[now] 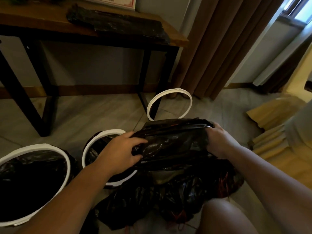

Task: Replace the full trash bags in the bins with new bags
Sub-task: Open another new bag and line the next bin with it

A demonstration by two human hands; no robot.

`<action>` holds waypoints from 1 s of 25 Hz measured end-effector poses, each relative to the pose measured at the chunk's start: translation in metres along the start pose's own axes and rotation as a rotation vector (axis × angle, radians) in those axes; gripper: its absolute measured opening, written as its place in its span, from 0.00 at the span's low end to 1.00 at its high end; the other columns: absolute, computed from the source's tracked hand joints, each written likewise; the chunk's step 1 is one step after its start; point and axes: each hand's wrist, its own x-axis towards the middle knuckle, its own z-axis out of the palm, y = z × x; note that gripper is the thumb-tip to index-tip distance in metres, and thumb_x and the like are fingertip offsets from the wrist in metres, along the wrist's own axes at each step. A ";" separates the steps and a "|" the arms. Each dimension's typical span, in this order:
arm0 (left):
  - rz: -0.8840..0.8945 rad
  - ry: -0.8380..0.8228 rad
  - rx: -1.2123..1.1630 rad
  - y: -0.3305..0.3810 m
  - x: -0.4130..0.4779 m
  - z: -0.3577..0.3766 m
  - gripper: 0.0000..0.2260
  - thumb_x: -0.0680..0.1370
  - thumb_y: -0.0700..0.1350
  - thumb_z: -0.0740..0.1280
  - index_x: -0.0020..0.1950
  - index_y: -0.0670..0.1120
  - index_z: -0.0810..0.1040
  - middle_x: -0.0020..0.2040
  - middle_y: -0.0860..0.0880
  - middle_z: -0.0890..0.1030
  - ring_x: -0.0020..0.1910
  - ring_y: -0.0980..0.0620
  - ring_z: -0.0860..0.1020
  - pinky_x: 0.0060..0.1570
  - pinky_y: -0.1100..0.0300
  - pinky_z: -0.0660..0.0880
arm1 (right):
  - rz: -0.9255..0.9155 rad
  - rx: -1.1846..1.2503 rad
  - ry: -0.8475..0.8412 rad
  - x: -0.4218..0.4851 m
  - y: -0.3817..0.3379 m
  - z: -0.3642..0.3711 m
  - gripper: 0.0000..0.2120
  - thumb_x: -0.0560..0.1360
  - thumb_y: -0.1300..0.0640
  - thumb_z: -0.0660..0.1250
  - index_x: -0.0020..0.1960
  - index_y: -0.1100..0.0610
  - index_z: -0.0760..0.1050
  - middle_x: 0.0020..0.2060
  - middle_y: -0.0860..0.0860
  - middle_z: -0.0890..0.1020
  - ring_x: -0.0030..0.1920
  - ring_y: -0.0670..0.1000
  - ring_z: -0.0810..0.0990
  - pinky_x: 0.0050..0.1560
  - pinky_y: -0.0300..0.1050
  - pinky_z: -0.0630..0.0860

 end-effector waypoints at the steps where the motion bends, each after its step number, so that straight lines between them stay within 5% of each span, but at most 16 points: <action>1: -0.005 0.003 -0.018 -0.002 0.005 0.013 0.25 0.73 0.49 0.79 0.69 0.58 0.81 0.66 0.56 0.78 0.62 0.54 0.78 0.62 0.60 0.74 | 0.016 0.055 0.005 0.011 0.010 0.008 0.24 0.72 0.56 0.75 0.68 0.51 0.77 0.65 0.53 0.74 0.60 0.57 0.80 0.55 0.46 0.81; 5: -0.111 0.055 -0.131 -0.002 0.034 0.060 0.32 0.71 0.44 0.79 0.74 0.55 0.77 0.68 0.58 0.75 0.65 0.60 0.74 0.69 0.63 0.70 | 0.204 0.460 0.021 0.056 0.045 0.042 0.19 0.66 0.60 0.81 0.54 0.50 0.83 0.47 0.50 0.86 0.43 0.50 0.84 0.35 0.37 0.76; 7: -0.179 0.049 -0.170 0.005 0.059 0.085 0.38 0.70 0.44 0.78 0.79 0.55 0.70 0.67 0.60 0.72 0.65 0.63 0.70 0.69 0.63 0.70 | 0.291 0.787 0.010 0.077 0.056 0.060 0.20 0.62 0.62 0.84 0.51 0.50 0.85 0.39 0.49 0.88 0.39 0.50 0.88 0.35 0.41 0.83; 11: -0.333 0.043 -0.314 0.014 0.109 0.128 0.48 0.66 0.45 0.80 0.82 0.60 0.61 0.67 0.61 0.69 0.67 0.62 0.69 0.66 0.64 0.67 | 0.285 1.010 -0.033 0.120 0.068 0.100 0.22 0.65 0.63 0.84 0.54 0.45 0.85 0.53 0.49 0.86 0.52 0.50 0.86 0.54 0.50 0.85; 14: -0.444 0.019 -0.465 0.014 0.131 0.159 0.49 0.64 0.44 0.82 0.74 0.77 0.63 0.65 0.69 0.76 0.64 0.69 0.75 0.64 0.68 0.71 | 0.254 1.003 -0.146 0.142 0.082 0.131 0.26 0.69 0.61 0.82 0.63 0.44 0.81 0.58 0.46 0.82 0.52 0.45 0.84 0.44 0.39 0.83; 16: -0.510 -0.034 -0.470 0.012 0.144 0.184 0.49 0.63 0.42 0.82 0.63 0.87 0.61 0.59 0.78 0.77 0.59 0.76 0.75 0.56 0.78 0.70 | 0.150 0.888 -0.271 0.150 0.085 0.154 0.26 0.72 0.60 0.80 0.66 0.44 0.79 0.61 0.48 0.81 0.52 0.44 0.84 0.42 0.35 0.82; 17: -0.533 -0.078 -0.429 0.013 0.148 0.195 0.50 0.64 0.41 0.81 0.69 0.84 0.61 0.62 0.76 0.76 0.62 0.74 0.75 0.60 0.75 0.71 | 0.068 0.767 -0.306 0.154 0.082 0.166 0.26 0.73 0.59 0.78 0.68 0.44 0.78 0.64 0.49 0.80 0.56 0.46 0.83 0.49 0.37 0.83; 20: -0.599 -0.249 -0.241 0.012 0.165 0.230 0.47 0.70 0.40 0.75 0.85 0.56 0.56 0.76 0.51 0.72 0.75 0.49 0.71 0.75 0.54 0.68 | -0.183 0.446 -0.363 0.171 0.053 0.197 0.24 0.74 0.58 0.74 0.70 0.47 0.77 0.65 0.51 0.76 0.63 0.55 0.80 0.63 0.47 0.79; 25: -0.686 -0.566 0.034 -0.004 0.190 0.275 0.39 0.79 0.44 0.67 0.86 0.48 0.50 0.82 0.41 0.62 0.79 0.39 0.65 0.77 0.48 0.65 | -0.422 -0.001 -0.615 0.205 0.006 0.242 0.14 0.79 0.58 0.70 0.64 0.59 0.79 0.61 0.58 0.82 0.54 0.59 0.81 0.60 0.50 0.77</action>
